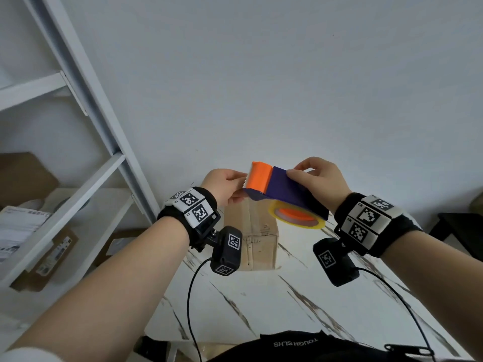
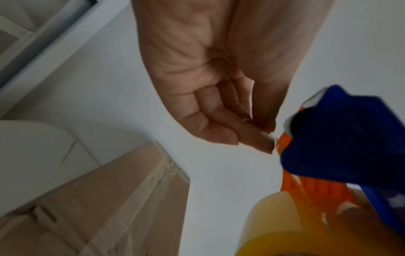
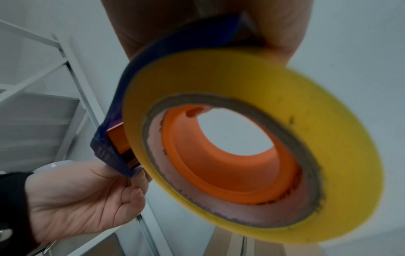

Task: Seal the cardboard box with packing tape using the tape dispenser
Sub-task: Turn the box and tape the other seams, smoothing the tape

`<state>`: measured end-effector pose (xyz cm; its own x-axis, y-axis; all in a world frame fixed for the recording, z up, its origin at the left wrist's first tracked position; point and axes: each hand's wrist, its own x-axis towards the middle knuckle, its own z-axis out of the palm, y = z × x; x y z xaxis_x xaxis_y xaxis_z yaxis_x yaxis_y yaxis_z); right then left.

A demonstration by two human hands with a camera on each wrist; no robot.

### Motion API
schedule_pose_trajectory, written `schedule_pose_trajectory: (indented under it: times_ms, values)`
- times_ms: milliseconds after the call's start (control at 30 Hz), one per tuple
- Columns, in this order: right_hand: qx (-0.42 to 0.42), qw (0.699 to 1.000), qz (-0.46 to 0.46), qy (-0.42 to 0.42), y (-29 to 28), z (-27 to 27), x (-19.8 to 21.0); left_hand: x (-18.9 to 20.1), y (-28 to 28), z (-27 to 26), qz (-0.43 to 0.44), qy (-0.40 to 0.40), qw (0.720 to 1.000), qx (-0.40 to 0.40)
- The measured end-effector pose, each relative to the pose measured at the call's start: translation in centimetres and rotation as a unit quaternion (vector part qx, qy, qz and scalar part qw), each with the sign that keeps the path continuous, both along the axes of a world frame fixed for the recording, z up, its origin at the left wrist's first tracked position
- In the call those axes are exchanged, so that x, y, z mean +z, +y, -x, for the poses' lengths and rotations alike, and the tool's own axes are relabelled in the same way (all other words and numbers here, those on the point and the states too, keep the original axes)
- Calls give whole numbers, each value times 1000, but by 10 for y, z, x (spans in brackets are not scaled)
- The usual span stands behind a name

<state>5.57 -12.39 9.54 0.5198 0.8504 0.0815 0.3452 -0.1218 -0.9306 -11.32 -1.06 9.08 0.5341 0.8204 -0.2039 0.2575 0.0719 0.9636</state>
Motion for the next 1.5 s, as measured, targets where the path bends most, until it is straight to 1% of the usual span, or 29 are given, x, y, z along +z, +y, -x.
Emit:
schedule_pose_trajectory:
  times_ms: [67, 133, 333, 467, 633, 767, 867, 933, 1100, 1267, 1500]
  values:
    - [10, 1000, -3, -23, -2, 1, 4, 4, 0, 2, 8, -4, 1000, -6]
    - [20, 997, -1, -69, -3, 1, 7, 6, 0, 3, -3, 6, 1000, -13]
    - [54, 977, 60, -200, -3, 4, 7, 1, -3, 10, -82, 63, 995, -10]
    - [66, 968, 82, -229, 1, 8, 1, -8, -6, 17, -118, 93, 989, 17]
    - [72, 956, 107, -265, 5, 16, -5, -20, -7, 22, -137, 106, 983, 63]
    - [83, 948, 126, -280, 3, 16, -11, -31, -5, 30, -114, 114, 985, 68]
    - [78, 939, 159, -295, -5, 1, -16, -37, 8, 55, -72, 101, 984, 128]
    - [79, 929, 192, -306, -12, -12, -23, -43, 14, 70, -54, 106, 982, 148]
    - [83, 914, 241, -317, -16, -23, -38, -63, 7, 70, 0, 117, 984, 138]
    - [92, 901, 278, -321, -10, -32, -40, -76, 0, 64, 41, 107, 984, 133]
    - [100, 890, 321, -307, 2, -42, -44, -89, -1, 59, 48, 119, 981, 144]
